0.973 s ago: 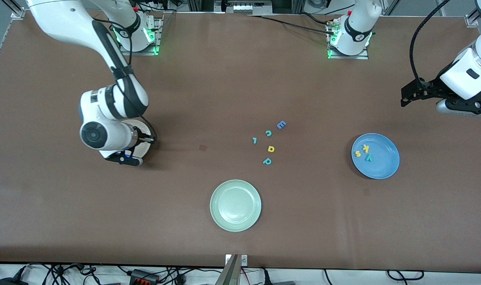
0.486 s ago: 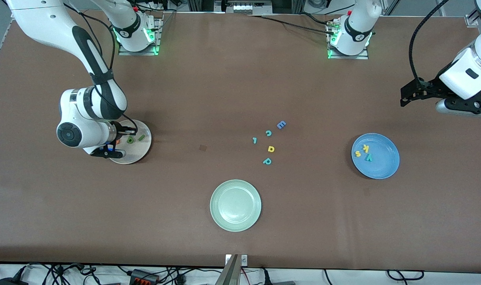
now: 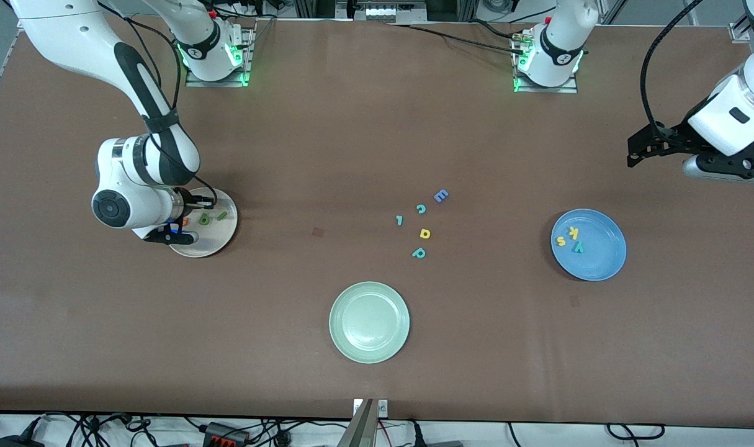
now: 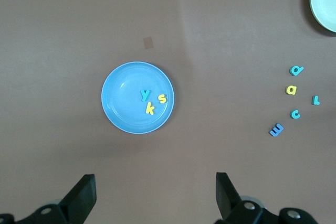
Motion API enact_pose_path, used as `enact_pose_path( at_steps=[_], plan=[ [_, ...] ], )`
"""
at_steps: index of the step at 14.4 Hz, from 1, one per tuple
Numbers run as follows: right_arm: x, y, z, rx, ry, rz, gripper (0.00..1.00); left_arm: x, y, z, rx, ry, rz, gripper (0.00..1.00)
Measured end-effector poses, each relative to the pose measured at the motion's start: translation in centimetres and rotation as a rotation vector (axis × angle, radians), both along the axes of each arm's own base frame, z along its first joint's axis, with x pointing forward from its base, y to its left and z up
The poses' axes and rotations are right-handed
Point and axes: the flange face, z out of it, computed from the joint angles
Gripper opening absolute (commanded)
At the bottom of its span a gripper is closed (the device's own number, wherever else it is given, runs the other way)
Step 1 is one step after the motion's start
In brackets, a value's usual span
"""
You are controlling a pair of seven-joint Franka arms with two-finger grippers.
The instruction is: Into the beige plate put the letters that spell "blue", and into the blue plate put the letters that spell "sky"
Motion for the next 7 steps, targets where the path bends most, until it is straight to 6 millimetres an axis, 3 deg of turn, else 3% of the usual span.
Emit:
enact_pose_path(
  at_steps=[2,7],
  plan=[
    [1.7,0.0,3.3,0.003,-0.046,-0.001,1.0,0.0,0.0,0.0,0.0,0.0,0.0,1.0],
    [6.9,-1.3,18.6,0.01,-0.117,-0.017,1.0,0.0,0.0,0.0,0.0,0.0,0.0,1.0]
  ],
)
